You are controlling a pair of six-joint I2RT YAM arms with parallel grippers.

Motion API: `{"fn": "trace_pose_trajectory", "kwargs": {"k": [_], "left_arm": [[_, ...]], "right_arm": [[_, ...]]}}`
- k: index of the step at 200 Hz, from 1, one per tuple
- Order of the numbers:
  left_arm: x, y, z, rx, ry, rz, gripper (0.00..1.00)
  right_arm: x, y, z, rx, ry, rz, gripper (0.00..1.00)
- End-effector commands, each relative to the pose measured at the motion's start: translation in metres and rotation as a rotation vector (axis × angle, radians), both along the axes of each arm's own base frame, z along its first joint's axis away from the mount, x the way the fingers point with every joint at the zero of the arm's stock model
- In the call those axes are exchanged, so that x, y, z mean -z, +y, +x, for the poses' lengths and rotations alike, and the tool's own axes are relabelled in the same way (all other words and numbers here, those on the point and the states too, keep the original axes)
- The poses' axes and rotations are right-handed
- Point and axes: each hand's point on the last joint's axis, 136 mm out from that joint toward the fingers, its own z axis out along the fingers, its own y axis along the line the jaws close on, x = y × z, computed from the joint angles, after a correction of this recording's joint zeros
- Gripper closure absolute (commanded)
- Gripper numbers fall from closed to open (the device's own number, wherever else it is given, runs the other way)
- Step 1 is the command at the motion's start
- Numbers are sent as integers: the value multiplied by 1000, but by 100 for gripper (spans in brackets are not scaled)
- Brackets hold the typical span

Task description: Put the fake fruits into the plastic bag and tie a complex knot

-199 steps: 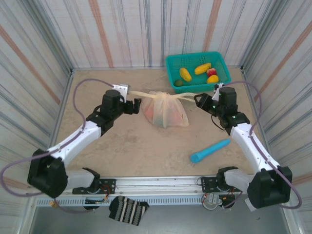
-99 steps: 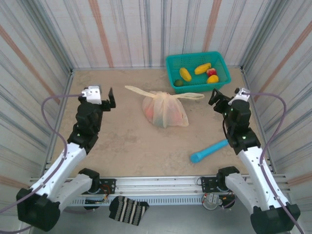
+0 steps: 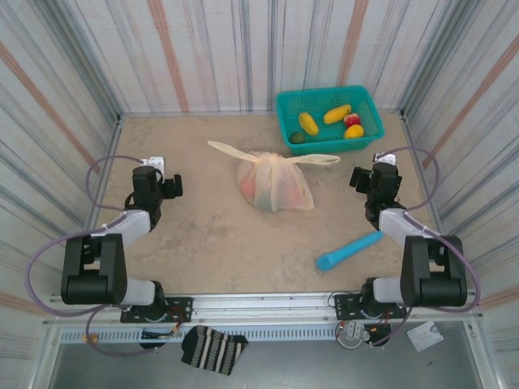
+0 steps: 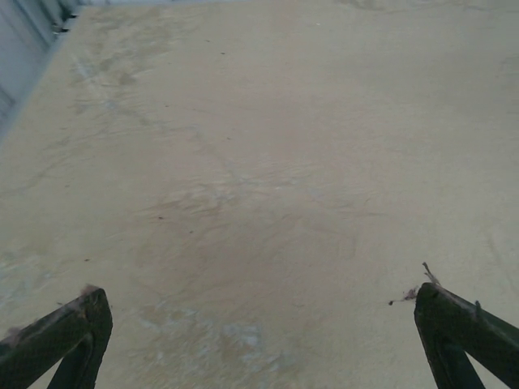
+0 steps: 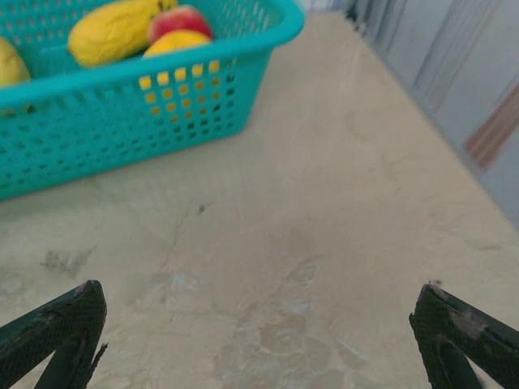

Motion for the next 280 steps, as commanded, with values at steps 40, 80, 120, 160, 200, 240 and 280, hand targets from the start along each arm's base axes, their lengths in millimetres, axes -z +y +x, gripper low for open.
{"fn": "trace_pose_trajectory", "kwargs": {"k": [40, 80, 120, 160, 200, 240, 280], "left_arm": [[16, -19, -4, 126, -159, -61, 1], [18, -29, 2, 168, -141, -37, 1], [19, -29, 1, 163, -135, -21, 1], [20, -29, 2, 167, -130, -26, 1], [19, -28, 3, 171, -131, -36, 1], [19, -29, 2, 168, -129, -31, 1], [20, -29, 2, 166, -128, -32, 1]], "right_arm": [[-9, 4, 31, -47, -11, 72, 0], [18, 3, 20, -49, 59, 79, 0], [31, 25, -1, -217, -180, 103, 1], [41, 26, 5, -204, -98, 89, 1], [40, 28, 3, -202, -93, 72, 1], [38, 28, 1, -168, -108, 25, 1], [40, 27, 3, -183, -91, 54, 1]]}}
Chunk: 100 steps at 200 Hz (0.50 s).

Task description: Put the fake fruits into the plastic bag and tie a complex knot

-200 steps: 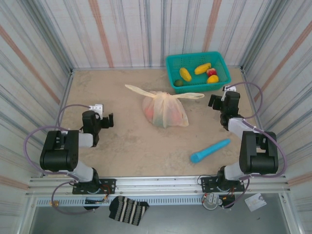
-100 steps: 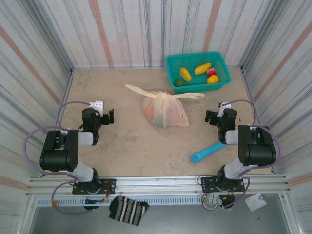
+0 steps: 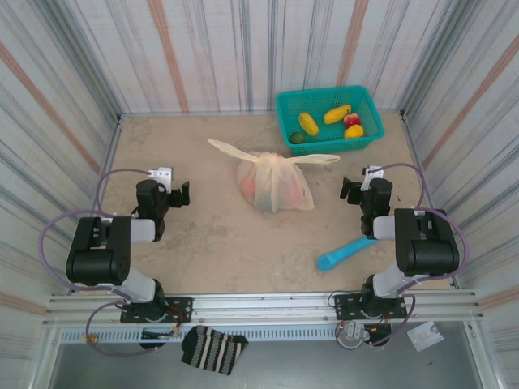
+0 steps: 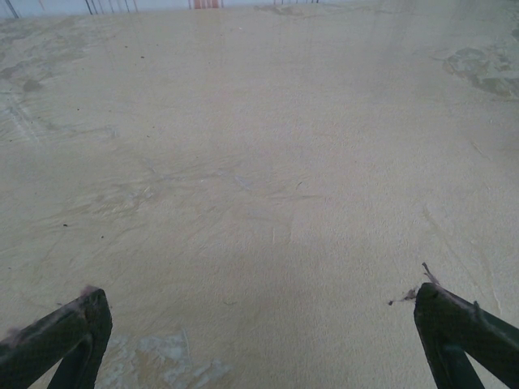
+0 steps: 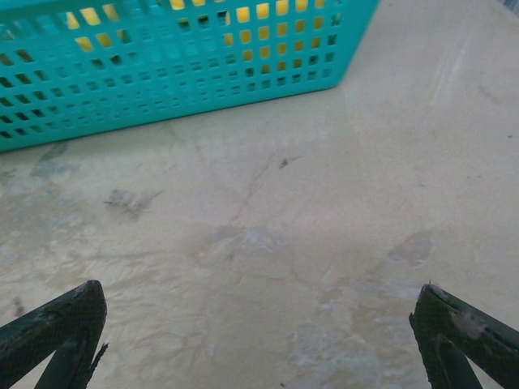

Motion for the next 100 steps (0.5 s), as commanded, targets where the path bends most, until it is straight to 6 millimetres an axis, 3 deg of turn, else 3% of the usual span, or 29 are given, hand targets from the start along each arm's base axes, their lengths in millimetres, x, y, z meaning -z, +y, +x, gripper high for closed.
{"fn": "trace_pose_trajectory", "kwargs": {"k": [1, 100], "left_arm": [[-11, -3, 5, 19, -31, 10, 1], [-12, -3, 3, 4, -46, 38, 1]], "right_arm": [[-8, -1, 3, -7, -19, -14, 1], [-7, -1, 3, -12, -18, -10, 1]]}}
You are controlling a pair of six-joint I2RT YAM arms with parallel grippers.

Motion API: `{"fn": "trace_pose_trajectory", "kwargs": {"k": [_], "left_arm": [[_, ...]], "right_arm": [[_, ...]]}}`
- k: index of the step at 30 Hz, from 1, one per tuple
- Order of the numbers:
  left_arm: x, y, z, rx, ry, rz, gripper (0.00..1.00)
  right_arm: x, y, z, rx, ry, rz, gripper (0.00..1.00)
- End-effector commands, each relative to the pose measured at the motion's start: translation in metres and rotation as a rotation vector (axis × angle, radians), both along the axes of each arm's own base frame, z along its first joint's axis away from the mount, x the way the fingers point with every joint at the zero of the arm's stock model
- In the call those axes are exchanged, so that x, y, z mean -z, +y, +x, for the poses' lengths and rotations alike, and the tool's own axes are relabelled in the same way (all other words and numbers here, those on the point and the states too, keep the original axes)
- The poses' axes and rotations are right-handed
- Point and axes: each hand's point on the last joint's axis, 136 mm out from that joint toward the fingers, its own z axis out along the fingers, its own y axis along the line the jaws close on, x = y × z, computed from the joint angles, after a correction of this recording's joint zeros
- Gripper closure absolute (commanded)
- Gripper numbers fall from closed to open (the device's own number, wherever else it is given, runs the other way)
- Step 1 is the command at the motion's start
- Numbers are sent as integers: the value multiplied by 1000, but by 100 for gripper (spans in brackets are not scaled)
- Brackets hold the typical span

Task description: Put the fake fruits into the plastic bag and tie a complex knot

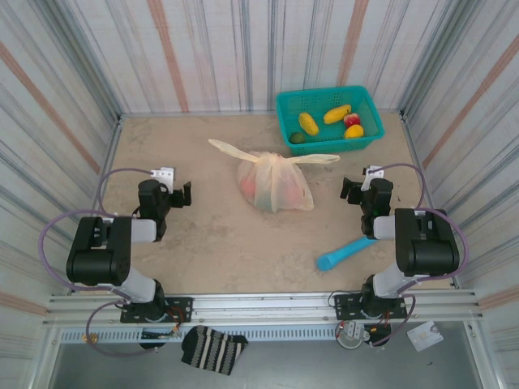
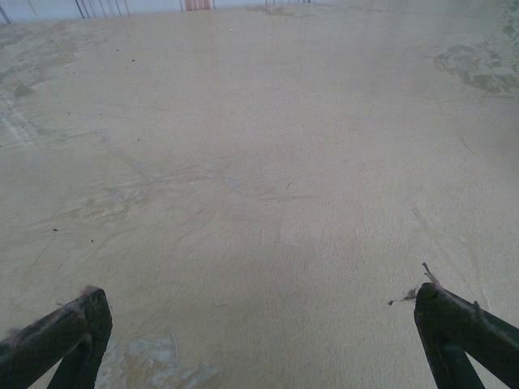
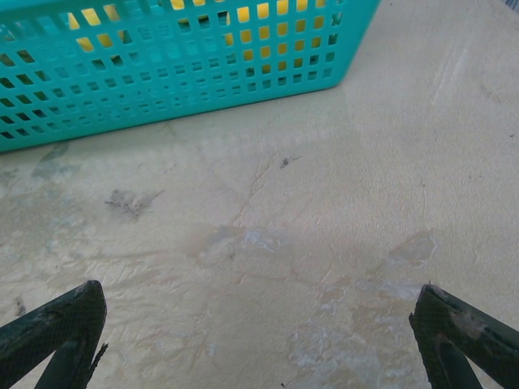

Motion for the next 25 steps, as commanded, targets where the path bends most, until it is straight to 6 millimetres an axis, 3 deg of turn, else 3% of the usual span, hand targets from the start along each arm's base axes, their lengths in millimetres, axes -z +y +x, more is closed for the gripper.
{"fn": "trace_pose_trajectory", "kwargs": {"k": [1, 25], "left_arm": [[-12, 3, 4, -9, -44, 25, 1], [-12, 4, 3, -4, -41, 10, 1]], "right_arm": [[-8, 0, 3, -10, -19, -14, 1], [-9, 2, 2, -5, -28, -31, 1]]}}
